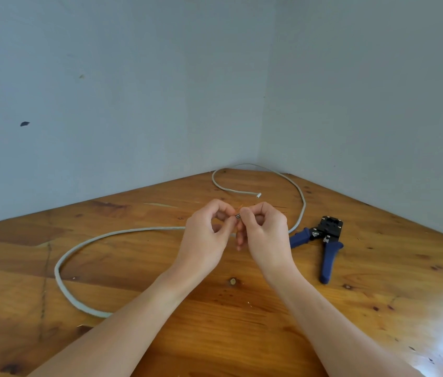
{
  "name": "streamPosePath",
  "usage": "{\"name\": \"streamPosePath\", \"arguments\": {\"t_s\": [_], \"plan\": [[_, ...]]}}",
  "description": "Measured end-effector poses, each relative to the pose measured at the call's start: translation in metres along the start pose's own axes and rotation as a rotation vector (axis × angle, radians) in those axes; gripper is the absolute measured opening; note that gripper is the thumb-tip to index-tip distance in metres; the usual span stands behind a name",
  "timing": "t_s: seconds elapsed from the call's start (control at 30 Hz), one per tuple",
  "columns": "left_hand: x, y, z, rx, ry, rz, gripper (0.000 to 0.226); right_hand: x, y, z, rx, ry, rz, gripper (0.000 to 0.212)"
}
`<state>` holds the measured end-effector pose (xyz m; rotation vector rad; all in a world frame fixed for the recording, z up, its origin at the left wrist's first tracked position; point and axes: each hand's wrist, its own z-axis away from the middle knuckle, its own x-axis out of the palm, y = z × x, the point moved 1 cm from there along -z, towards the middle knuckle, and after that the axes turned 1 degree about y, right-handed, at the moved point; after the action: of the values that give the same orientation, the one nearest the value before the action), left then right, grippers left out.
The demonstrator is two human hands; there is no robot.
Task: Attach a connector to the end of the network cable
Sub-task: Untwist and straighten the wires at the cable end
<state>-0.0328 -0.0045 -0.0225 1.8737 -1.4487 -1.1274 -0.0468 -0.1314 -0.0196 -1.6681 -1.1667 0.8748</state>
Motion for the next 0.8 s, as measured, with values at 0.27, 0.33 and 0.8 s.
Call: {"name": "streamPosePath", "arguments": {"t_s": [0.27,0.33,0.8], "plan": [[-0.0021,-0.0015,-0.0028,-0.006,-0.019,0.004,0.01,0.0033,-0.0017,0.0044,-0.086,0.049,0.07,0.015],[-0.0037,-0.0003,-0.0039,-0.063,-0.039,0.14,0.011,0.0029,-0.0041,0.0029,-0.047,-0.011,-0.067,0.014],[-0.0044,0.0054,-0.0045,-0.268,-0.162,0.511,0.018,0.0018,-0.0035,-0.0003,-0.01,-0.124,-0.253,0.01]]}}
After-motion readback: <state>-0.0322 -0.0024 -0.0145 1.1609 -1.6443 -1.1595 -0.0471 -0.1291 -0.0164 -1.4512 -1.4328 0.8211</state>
